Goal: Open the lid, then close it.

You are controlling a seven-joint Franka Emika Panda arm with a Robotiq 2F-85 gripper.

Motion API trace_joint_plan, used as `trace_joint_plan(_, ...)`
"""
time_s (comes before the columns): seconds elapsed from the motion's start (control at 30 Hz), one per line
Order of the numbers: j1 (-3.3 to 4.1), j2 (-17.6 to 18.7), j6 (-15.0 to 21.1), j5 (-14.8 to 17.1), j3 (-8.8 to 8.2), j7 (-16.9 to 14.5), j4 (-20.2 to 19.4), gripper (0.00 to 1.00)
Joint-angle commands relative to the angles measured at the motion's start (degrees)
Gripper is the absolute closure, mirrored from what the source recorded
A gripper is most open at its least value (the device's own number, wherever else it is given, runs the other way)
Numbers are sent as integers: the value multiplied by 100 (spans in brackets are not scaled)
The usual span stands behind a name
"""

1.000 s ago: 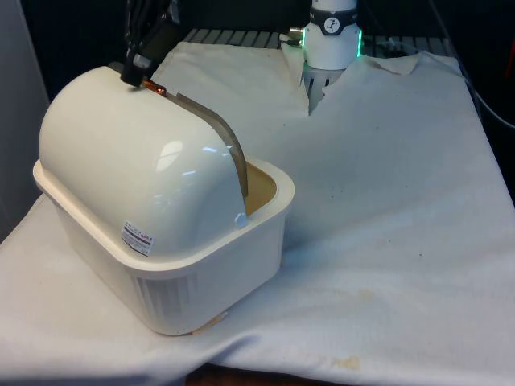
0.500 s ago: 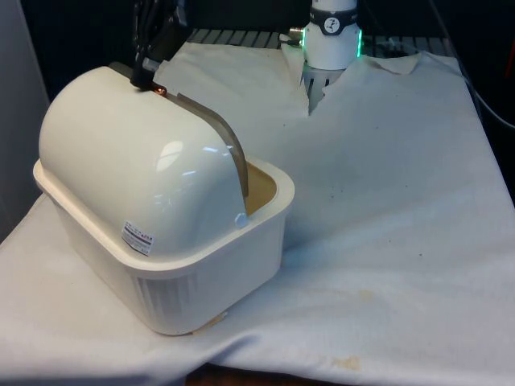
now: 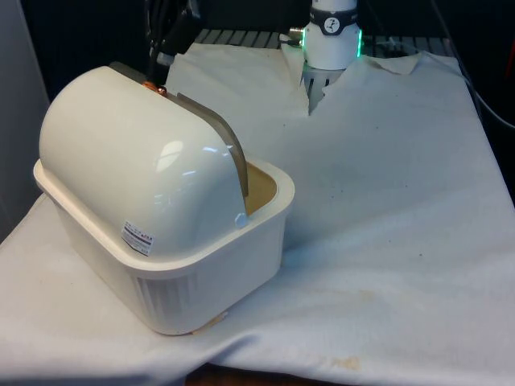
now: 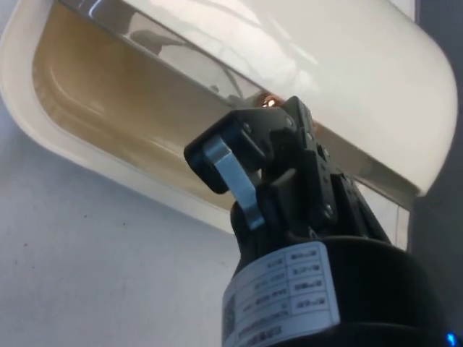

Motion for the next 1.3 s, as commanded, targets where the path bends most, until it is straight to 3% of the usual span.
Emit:
trace_joint_plan(0.0,-34,-40,-52,120,92,-97,-29,100)
trace_joint_plan(0.27,-40,-34,-160,378,195,-304,-63,100)
trace_joint_plan(0.3,0,-6,-132,281,109,-229,-29,100)
trace_joint_plan(0.33,-34,-40,-172,395,195,-327,-57,100)
trace_joint_plan(0.53,-34,-189,-367,407,183,-493,29,100)
trace_joint_plan(0.57,0,-143,-298,315,120,-401,40,100)
trace_joint_plan(0.6,-34,-201,-384,418,189,-516,29,100)
trace_joint_plan(0.7,-46,-206,-441,487,206,-607,17,100)
trace_joint_plan(0.77,0,-189,-441,401,132,-544,34,100)
trace_joint_plan(0.8,-34,-218,-464,493,183,-659,34,100)
trace_joint_plan(0.97,-63,-241,-470,504,149,-802,80,100)
trace_joint_plan(1.03,-74,-264,-470,527,103,-900,132,100)
trace_joint_plan(1.07,-23,-229,-441,435,40,-808,126,100)
trace_joint_plan(1.1,-80,-258,-470,539,86,-934,149,100)
trace_joint_plan(1.27,-80,-223,-435,590,-6,-1100,183,100)
